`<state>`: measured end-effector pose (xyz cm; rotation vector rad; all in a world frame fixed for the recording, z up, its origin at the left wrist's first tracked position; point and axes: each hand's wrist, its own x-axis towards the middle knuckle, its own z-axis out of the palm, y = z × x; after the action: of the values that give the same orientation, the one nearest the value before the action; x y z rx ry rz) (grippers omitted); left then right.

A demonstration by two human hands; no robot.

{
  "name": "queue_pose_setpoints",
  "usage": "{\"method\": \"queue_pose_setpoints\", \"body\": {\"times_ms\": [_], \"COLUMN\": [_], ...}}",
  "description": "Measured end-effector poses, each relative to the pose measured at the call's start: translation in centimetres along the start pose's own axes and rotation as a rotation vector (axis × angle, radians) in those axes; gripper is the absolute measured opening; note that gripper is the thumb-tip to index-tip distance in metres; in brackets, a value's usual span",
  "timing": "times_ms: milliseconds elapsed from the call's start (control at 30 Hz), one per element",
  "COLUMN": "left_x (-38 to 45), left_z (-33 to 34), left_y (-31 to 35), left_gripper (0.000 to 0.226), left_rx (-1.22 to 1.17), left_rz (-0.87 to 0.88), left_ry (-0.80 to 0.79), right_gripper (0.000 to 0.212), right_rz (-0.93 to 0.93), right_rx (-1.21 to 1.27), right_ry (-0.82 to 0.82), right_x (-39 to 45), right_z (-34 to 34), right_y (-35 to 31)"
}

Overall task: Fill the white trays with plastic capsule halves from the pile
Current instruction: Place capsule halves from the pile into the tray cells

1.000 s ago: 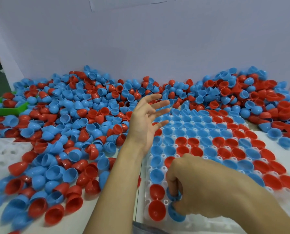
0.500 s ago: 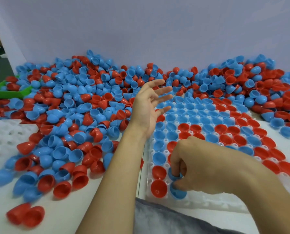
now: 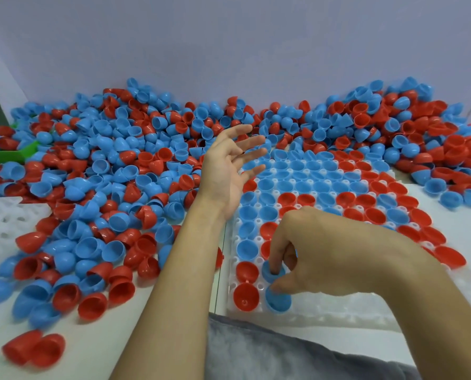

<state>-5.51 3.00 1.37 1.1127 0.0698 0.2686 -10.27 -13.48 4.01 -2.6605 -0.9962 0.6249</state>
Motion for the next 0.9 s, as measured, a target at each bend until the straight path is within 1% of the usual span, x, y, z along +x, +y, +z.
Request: {"method": "queue_pose_setpoints", "body": {"times_ms": [67,133,200,267,333,467,567,600,667,733,833,900], "left_x": [0.0,0.1,0.1,0.0,-0.2,0.3,1.7,2.2,3.7,5.7,9.1,11.0], "left_z": [0.0,-0.1,0.0,0.0,0.0,-0.3,-1.7,-2.6,-4.5,-6.3,-8.9,-10.3], "left_y": [0.0,0.0,0.2,0.6,1.2,3.1,5.0,5.5,6.1,6.4,6.2,5.5], "left_gripper": [0.036,0.036,0.034,0.031,0.029,0.023,0.010,0.012,0.030,0.053,0.093,0.113], "left_rx": [0.007,0.064,0.212,0.382,0.513,0.812,1.098,1.214,1.469,1.655,1.772,1.862], "left_rz": [0.005,0.027,0.082,0.157,0.212,0.210,0.181,0.163,0.097,-0.027,-0.279,-0.454], "left_ry": [0.011,0.064,0.158,0.225,0.238,0.232,0.196,0.186,0.207,0.233,0.220,0.195], "right_gripper": [0.016,0.009,0.012,0.015,0.017,0.015,0.016,0.016,0.017,0.017,0.017,0.017], "right_rz": [-0.043,-0.116,-0.144,-0.107,-0.059,-0.007,-0.001,-0.001,-0.006,-0.011,-0.025,-0.033], "right_rx": [0.086,0.212,0.332,0.383,0.408,0.415,0.427,0.436,0.451,0.457,0.465,0.468], "right_ry": [0.016,0.102,0.300,0.533,0.669,0.747,0.796,0.807,0.821,0.833,0.848,0.857], "right_x": [0.0,0.4,1.4,2.4,3.2,3.9,4.0,4.0,4.0,4.0,4.2,4.4], "right_z": [-0.6,-1.1,-1.2,-1.0,-0.7,-0.5,-0.7,-0.8,-0.8,-0.7,-0.9,-0.9], "right_y": [0.8,1.7,2.8,3.9,4.7,5.8,6.2,6.2,6.4,6.5,6.4,6.5]}}
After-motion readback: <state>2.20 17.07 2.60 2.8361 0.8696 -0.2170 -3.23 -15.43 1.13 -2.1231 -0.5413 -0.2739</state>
